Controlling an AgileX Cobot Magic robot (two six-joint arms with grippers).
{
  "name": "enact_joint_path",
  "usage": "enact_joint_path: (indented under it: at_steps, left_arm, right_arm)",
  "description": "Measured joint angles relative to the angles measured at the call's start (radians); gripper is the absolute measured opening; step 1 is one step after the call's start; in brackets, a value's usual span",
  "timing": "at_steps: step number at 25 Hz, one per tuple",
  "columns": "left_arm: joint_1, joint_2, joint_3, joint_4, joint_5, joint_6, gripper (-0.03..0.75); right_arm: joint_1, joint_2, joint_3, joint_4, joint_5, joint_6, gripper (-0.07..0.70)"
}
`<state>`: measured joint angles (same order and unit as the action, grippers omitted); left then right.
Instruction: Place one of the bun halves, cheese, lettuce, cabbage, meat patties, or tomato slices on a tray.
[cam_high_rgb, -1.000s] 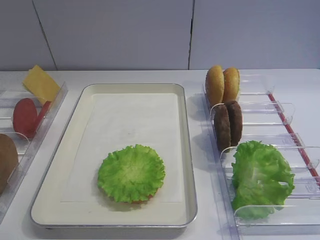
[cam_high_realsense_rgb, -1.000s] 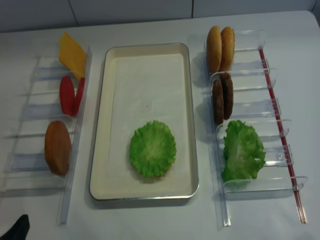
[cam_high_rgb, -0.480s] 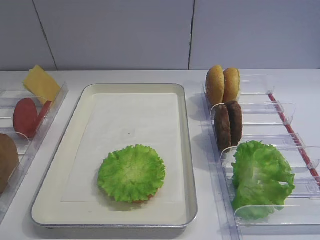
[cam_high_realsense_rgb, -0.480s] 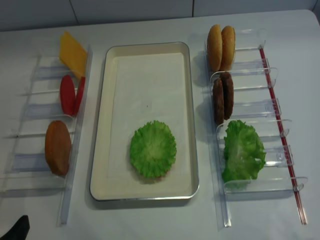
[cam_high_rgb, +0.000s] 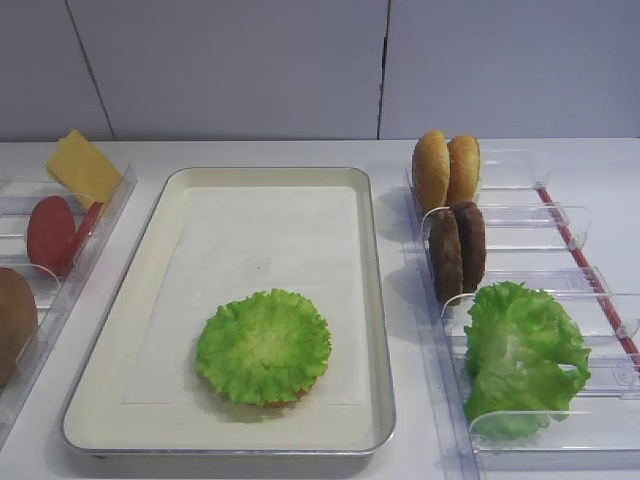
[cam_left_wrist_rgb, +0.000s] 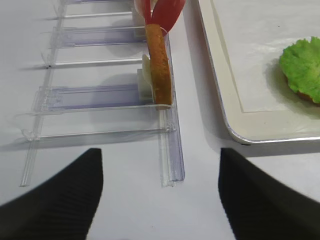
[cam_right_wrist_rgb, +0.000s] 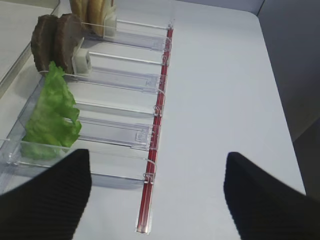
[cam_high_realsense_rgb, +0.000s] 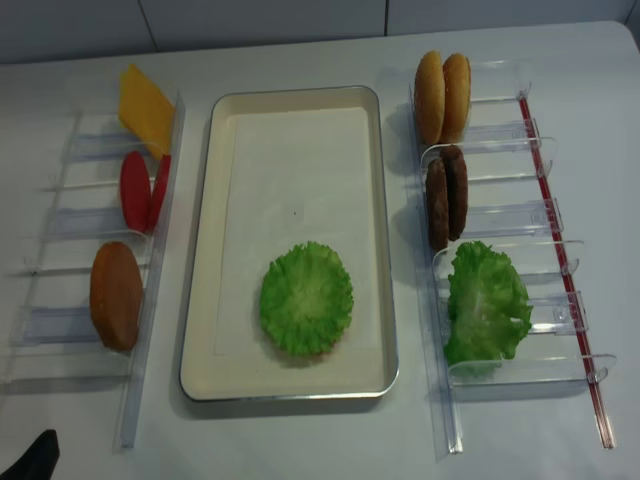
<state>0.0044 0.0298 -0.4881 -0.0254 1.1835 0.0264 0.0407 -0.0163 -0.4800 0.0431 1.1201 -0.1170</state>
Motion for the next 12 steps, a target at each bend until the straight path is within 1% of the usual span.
enact_joint_path:
  at_steps: [12]
  left_arm:
    - [0.000, 0.000, 0.000, 0.000, 0.000, 0.000, 0.482]
  right_arm:
    - [0.000, 0.000, 0.000, -0.001, 0.000, 0.002, 0.581]
